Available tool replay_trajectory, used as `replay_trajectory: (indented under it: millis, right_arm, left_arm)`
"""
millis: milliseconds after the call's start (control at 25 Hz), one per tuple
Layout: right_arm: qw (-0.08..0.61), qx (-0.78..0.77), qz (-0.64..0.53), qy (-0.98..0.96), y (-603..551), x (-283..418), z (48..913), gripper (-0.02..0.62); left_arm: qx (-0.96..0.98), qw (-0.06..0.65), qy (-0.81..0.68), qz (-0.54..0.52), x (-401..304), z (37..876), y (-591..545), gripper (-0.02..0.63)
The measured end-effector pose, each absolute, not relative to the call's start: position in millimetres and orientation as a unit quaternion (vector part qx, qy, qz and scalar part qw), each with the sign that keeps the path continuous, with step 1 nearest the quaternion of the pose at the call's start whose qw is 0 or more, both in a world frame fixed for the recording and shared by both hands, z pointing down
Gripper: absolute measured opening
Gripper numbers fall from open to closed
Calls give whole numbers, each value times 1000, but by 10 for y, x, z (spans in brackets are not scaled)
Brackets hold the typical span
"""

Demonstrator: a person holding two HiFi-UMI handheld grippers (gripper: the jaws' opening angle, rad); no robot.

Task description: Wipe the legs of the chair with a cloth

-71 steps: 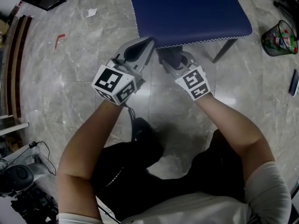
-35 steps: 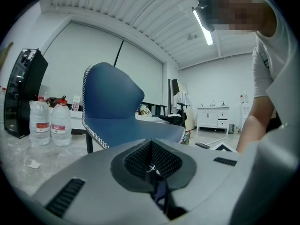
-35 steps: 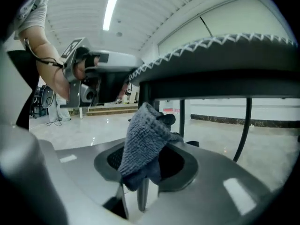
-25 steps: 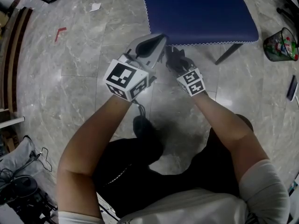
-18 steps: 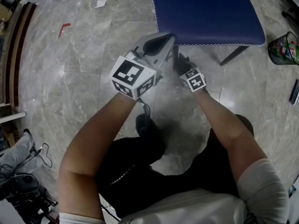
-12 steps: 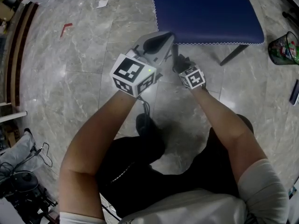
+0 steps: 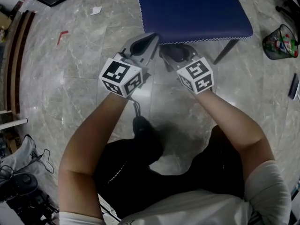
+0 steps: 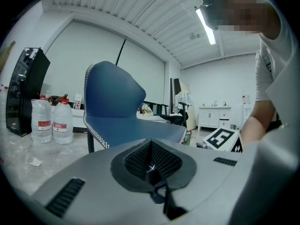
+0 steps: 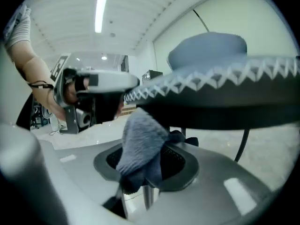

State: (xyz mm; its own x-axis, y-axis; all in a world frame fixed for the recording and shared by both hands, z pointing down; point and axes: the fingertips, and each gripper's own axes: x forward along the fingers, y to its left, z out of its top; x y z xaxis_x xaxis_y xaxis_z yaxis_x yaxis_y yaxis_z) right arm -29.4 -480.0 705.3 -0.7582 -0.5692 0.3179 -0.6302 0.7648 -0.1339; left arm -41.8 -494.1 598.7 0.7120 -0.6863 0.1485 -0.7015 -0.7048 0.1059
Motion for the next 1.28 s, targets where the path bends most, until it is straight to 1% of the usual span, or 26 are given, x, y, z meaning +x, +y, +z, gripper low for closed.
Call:
replay_trajectory:
  millis: [120, 280, 680, 880, 960, 1080, 1160, 1280]
  right_arm:
    - [129, 322, 102, -932, -4816, -270, 7060, 146]
    - [169, 323, 121, -923, -4801, -314, 7617, 155]
    - [301, 303, 191, -884, -4666, -335, 9120, 163]
    - [370, 296, 241, -847, -4573, -314, 9573, 164]
    - [370, 293, 258, -843, -4547, -340, 9526, 163]
    - [345, 299, 241, -857, -4616, -346, 9285, 163]
    - [318, 301, 222, -871, -4647, -346, 9007, 163]
    - [260, 307, 181, -897, -4706, -367, 8357, 163]
  left_arm:
    - [923, 73, -375, 50, -388, 5977, -4940, 6]
    - [923, 75, -374, 49, -396, 5961, -4965, 6]
    - [927, 70, -365, 54, -378, 5982, -4948, 6]
    - [927, 75, -363, 57, -432, 5997, -4954, 6]
    - [926, 75, -364, 58, -461, 5992, -4954, 6]
    - [927, 70, -364, 59, -450, 5988, -4950, 6]
    - [927, 66, -366, 58, -435, 5991, -4942, 6]
    - [925, 65, -369, 56, -437, 5989, -4935, 6]
